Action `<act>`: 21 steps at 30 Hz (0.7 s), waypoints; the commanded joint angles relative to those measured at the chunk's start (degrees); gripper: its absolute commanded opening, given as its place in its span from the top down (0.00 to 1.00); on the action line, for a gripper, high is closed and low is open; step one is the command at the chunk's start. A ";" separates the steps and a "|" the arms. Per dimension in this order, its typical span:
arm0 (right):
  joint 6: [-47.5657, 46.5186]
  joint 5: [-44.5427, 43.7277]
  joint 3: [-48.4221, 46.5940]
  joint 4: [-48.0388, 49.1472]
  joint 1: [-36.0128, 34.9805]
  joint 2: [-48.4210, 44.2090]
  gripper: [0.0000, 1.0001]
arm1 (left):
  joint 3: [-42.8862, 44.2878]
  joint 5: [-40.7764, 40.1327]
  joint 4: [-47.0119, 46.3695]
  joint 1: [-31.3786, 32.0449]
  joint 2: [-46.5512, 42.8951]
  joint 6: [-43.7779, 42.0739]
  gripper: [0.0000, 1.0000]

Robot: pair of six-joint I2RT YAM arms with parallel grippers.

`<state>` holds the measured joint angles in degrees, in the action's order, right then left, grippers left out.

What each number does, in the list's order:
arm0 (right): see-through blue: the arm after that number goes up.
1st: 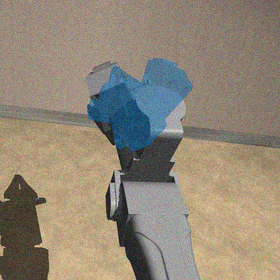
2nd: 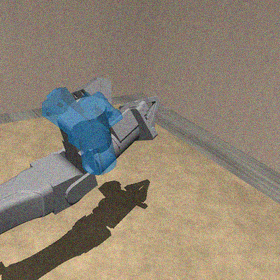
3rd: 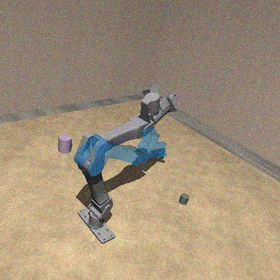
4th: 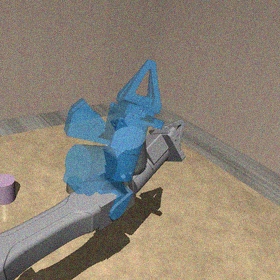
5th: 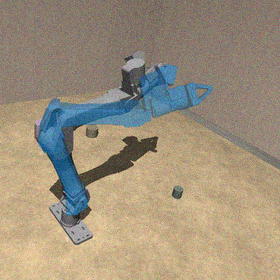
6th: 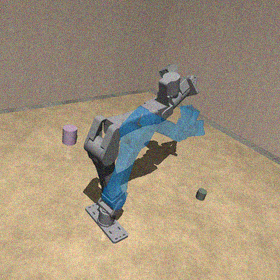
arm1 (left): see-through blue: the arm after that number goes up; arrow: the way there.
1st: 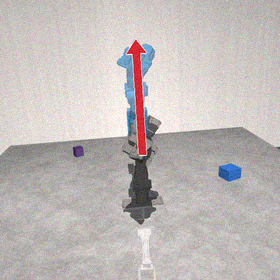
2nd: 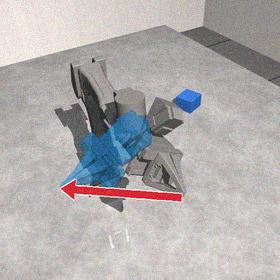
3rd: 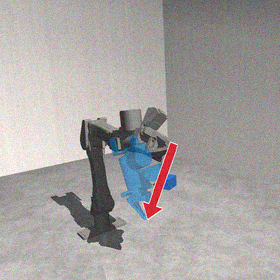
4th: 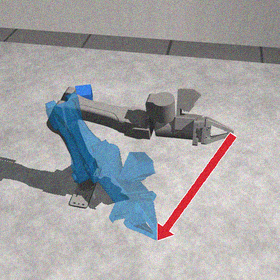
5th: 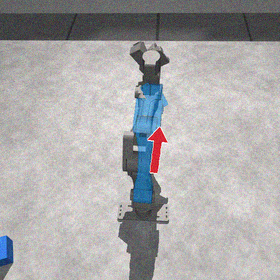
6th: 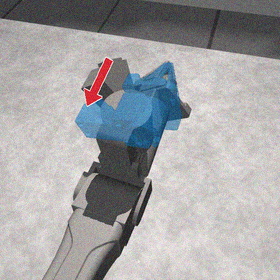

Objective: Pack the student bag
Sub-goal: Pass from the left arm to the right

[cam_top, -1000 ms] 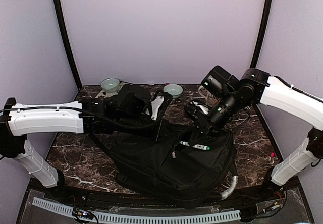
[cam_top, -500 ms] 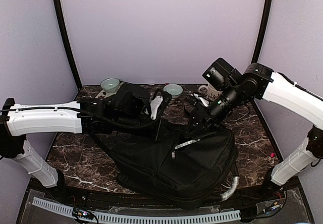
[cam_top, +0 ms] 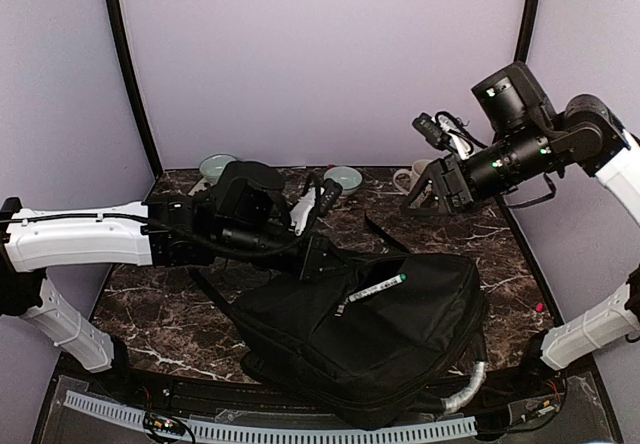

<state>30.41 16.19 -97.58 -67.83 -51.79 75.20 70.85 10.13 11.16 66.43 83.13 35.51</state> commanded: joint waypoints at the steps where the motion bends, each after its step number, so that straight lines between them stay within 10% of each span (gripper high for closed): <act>1: -10.15 -10.34 -1.22 -2.98 -0.06 -4.10 0.27 | 1.24 9.67 -16.01 0.36 -6.18 -1.77 1.00; 8: -18.43 -9.10 6.35 4.14 -2.62 -9.93 0.08 | 2.04 12.61 -16.74 0.36 -4.25 -1.41 1.00; 21: -26.82 -3.80 18.22 8.89 -6.70 -11.15 0.37 | 5.25 14.76 -16.44 0.36 -0.53 -1.06 1.00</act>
<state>6.24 10.13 -81.49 -62.72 -57.41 63.92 70.37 21.78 6.02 66.54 84.16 34.48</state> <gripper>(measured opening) 0.670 0.016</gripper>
